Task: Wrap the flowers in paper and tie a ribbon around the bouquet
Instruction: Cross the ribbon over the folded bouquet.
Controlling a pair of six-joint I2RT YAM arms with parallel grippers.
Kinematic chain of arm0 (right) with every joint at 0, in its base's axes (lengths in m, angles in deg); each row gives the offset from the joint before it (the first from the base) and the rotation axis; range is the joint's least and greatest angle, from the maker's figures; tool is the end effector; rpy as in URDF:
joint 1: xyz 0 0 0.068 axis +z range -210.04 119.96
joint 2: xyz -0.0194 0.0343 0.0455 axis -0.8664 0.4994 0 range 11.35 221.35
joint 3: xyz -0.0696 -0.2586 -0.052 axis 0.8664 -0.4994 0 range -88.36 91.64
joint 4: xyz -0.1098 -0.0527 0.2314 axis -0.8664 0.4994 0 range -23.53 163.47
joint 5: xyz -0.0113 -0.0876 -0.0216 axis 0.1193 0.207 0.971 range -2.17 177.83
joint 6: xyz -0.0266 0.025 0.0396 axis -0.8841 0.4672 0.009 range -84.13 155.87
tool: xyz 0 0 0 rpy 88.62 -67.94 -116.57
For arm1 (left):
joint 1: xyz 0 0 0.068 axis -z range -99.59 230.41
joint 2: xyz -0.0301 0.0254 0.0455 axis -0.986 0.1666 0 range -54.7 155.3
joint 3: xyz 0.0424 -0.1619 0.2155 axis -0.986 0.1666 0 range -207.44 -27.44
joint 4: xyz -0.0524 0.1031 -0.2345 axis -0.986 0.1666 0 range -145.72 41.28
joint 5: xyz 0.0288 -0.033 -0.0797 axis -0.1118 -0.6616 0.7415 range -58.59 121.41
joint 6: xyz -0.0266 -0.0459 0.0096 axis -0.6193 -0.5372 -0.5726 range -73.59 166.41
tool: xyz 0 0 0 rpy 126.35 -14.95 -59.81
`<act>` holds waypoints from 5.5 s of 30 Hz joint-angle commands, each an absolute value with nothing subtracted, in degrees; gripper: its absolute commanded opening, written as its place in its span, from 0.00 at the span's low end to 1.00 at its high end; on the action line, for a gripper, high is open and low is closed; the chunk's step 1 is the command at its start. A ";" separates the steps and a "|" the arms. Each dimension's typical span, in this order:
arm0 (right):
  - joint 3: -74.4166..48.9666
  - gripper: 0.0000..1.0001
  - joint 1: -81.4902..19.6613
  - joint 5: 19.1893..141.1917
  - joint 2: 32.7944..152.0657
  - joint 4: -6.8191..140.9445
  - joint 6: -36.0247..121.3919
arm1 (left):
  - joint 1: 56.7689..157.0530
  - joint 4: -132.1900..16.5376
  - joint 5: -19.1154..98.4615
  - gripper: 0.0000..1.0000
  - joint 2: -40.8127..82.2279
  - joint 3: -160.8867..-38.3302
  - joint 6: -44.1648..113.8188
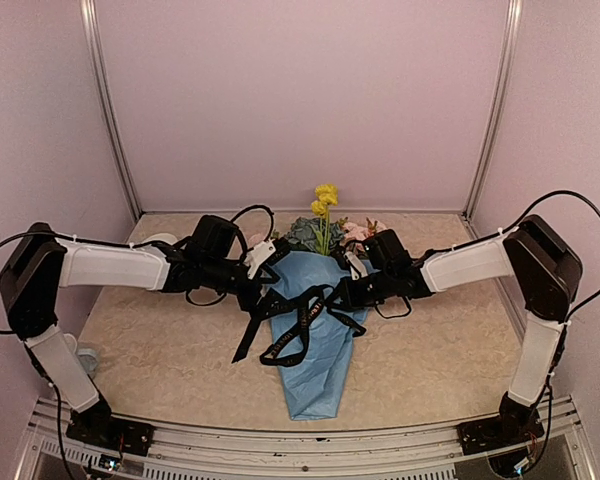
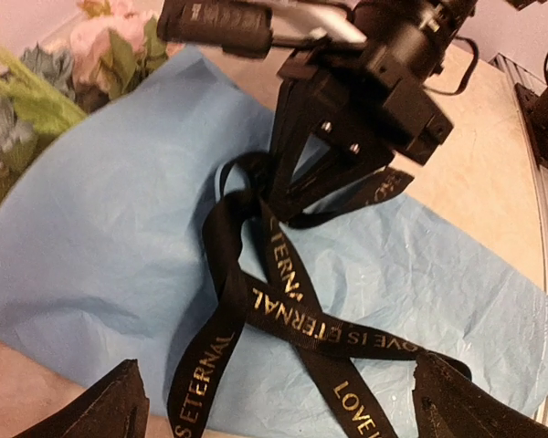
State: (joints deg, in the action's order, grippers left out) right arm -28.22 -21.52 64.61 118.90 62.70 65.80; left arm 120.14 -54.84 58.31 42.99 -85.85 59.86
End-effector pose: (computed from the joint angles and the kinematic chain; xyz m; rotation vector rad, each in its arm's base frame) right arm 0.2939 0.2518 0.1518 -0.4061 2.4741 1.0257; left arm 0.2696 -0.2449 0.1983 1.2490 1.9284 -0.7731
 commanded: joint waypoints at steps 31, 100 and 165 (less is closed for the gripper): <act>-30.26 0.00 -22.49 57.47 112.43 59.64 60.44 | 123.07 -46.87 47.20 0.00 68.18 -115.36 68.73; -23.65 0.39 -24.39 44.55 131.30 27.66 75.96 | 122.98 -78.59 45.42 0.00 54.26 -93.57 58.85; -28.82 0.29 -28.58 60.99 105.57 66.70 41.07 | 124.94 -67.04 48.06 0.00 55.29 -93.09 65.96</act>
